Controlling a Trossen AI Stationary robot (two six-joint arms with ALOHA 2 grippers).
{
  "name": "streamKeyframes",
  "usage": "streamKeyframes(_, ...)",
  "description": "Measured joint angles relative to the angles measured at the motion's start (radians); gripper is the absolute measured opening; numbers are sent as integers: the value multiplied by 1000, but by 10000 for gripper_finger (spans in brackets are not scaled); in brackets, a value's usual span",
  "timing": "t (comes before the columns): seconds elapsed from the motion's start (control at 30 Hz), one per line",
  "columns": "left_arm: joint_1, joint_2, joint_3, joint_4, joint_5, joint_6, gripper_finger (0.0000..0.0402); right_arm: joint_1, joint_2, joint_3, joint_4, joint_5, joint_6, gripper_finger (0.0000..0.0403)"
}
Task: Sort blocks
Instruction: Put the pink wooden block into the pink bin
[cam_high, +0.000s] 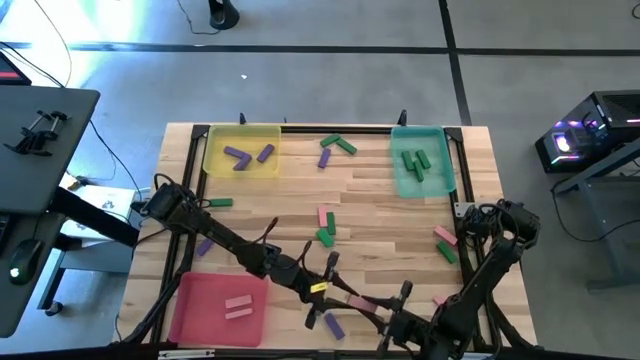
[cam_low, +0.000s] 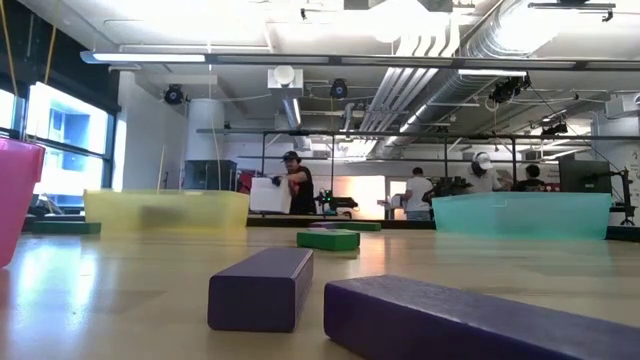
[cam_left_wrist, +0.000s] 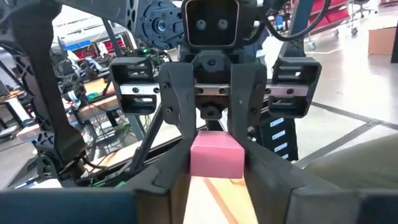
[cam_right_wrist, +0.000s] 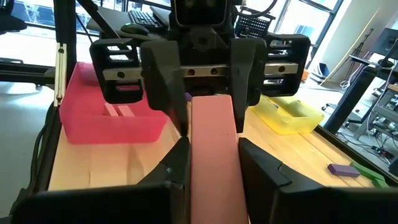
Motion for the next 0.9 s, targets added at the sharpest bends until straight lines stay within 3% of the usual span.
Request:
streamKeyframes(0.2, -1, 0, 0, -1, 5, 1, 80, 0, 0, 0, 1, -14, 2, 77)
streamKeyframes(0.43, -6, 0, 0, -36, 0, -1, 78, -27, -2, 0, -3, -99, -4, 172)
streamKeyframes(0.53, -17, -3, 0, -74, -48, -1, 78, -28, -23, 0, -10, -154, -29, 207)
streamKeyframes(0.67, -39, -61, 23, -324, -172, -8, 78, -6, -90, 2, 0, -158, -76, 228)
streamKeyframes(0.9, -118, -185, 171, -916, -450, -119, 78, 77, -146, 3, -2, 48, -188, 231)
